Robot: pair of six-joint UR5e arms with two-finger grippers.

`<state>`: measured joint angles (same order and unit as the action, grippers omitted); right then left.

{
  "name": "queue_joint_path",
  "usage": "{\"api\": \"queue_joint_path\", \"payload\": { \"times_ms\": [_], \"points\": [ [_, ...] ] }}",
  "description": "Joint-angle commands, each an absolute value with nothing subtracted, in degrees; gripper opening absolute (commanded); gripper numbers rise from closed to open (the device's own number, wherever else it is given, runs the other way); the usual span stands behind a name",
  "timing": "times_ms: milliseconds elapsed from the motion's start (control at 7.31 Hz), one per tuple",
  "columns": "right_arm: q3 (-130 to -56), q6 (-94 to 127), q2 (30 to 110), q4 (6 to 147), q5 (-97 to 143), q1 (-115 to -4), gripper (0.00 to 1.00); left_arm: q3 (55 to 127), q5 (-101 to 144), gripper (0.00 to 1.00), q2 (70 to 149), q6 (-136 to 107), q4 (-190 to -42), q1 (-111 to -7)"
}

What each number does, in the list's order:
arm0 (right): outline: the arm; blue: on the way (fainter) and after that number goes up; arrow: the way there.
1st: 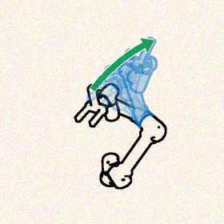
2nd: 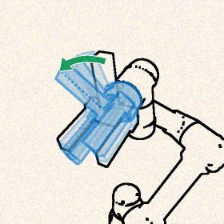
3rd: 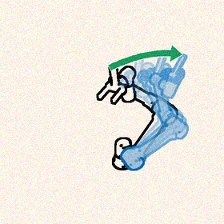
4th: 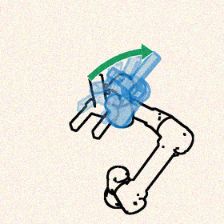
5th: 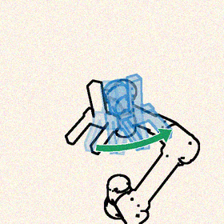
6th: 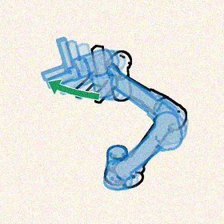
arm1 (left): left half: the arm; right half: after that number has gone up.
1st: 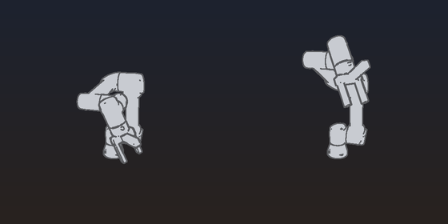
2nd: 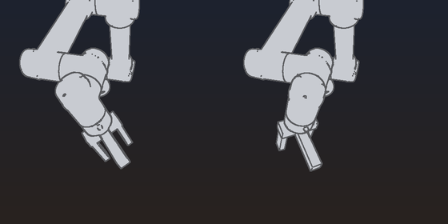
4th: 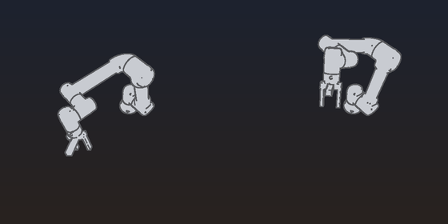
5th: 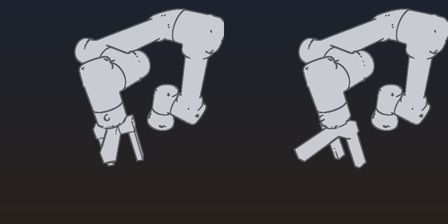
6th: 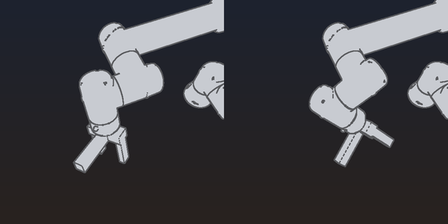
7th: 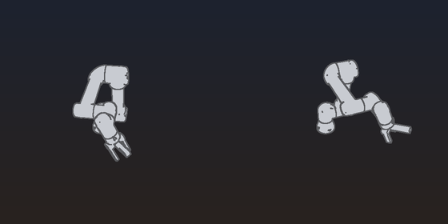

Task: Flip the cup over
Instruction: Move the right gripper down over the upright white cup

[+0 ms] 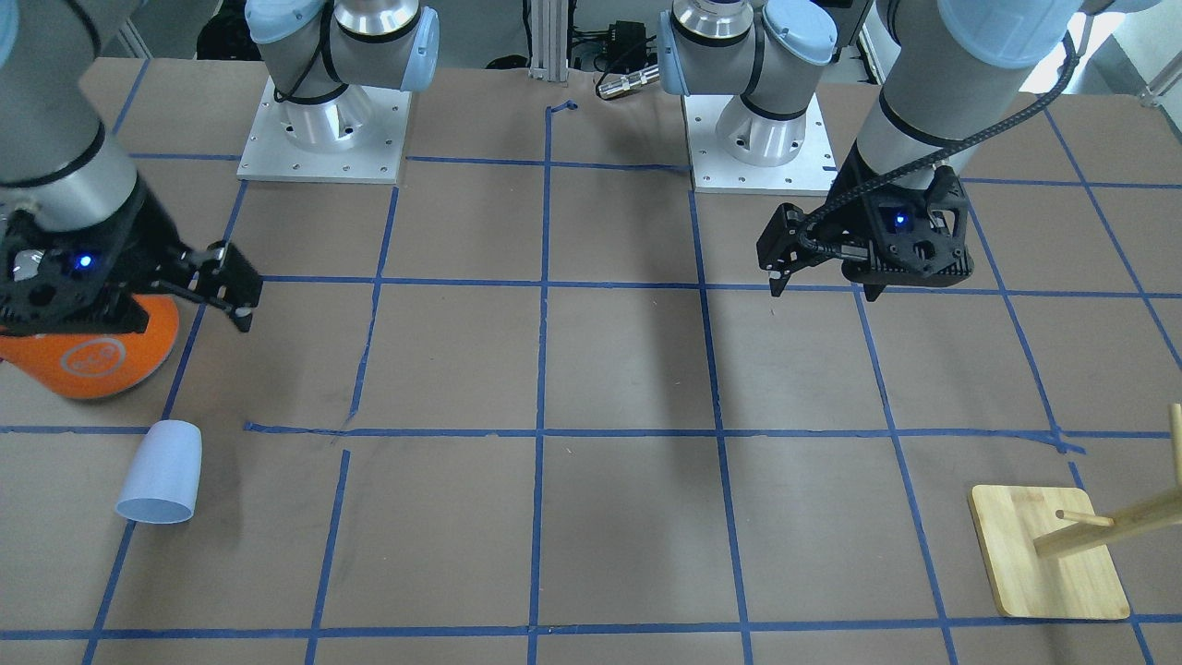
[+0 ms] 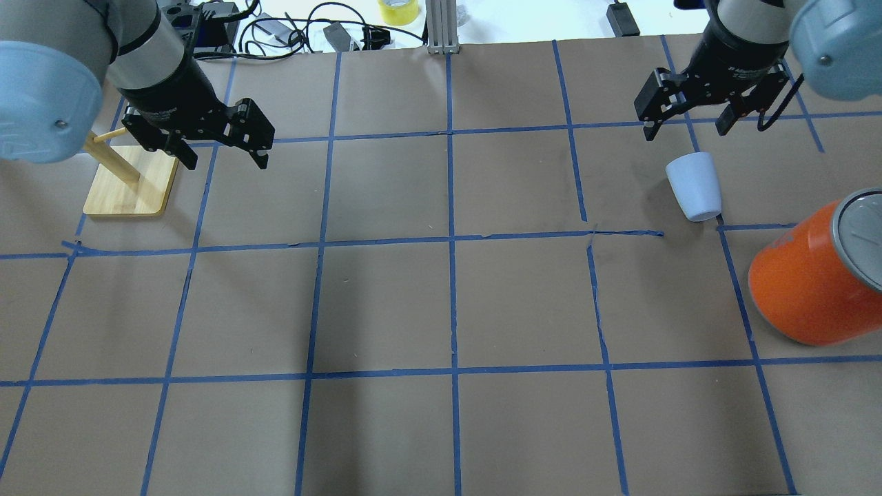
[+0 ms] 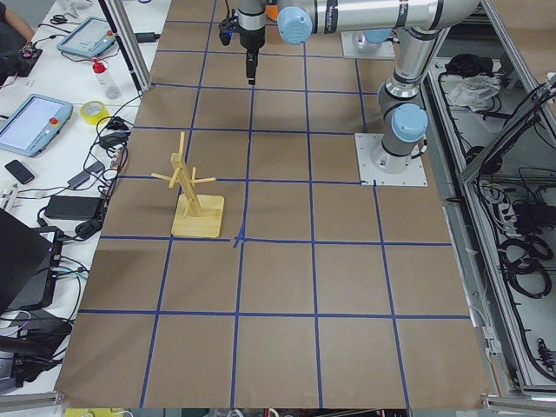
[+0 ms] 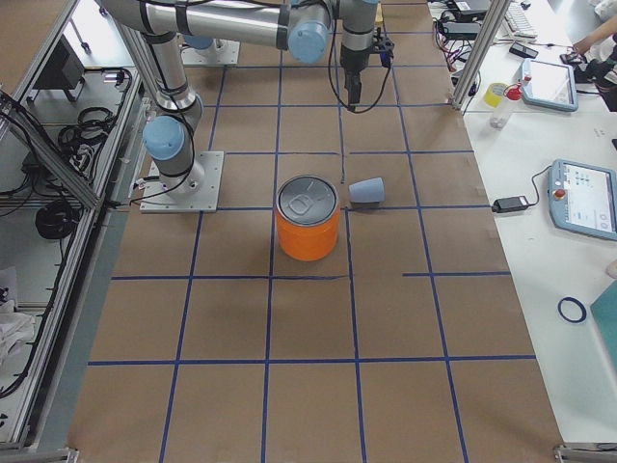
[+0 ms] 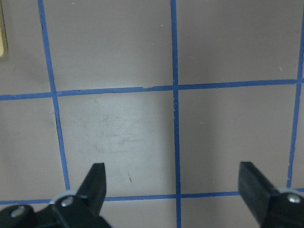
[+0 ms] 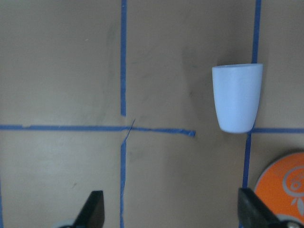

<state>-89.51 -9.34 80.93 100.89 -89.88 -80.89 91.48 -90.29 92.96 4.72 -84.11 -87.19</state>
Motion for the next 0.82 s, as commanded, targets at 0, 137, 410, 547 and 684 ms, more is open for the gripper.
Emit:
{"api": "queue_joint_path", "payload": {
  "times_ms": [0,137,410,547,684],
  "points": [
    [-89.5,-13.2,73.0,108.3,-89.5,-75.2,1.00,91.5,-90.3,1.00,93.0,4.7,-84.0,-87.2],
    [-90.0,-14.1,70.5,111.8,-89.4,-74.3,1.00,91.5,-90.3,1.00,93.0,4.7,-84.1,-87.2],
    [-90.4,-16.6,65.3,116.8,-89.4,-73.0,1.00,91.5,-90.3,1.00,93.0,4.7,-84.1,-87.2],
    [-90.5,-20.4,62.3,121.1,-89.7,-72.7,1.00,91.5,-90.3,1.00,93.0,4.7,-84.1,-87.2],
    [-90.7,-24.0,61.1,121.2,-89.3,-71.2,1.00,91.5,-90.3,1.00,93.0,4.7,-84.1,-87.2]
  ]
}}
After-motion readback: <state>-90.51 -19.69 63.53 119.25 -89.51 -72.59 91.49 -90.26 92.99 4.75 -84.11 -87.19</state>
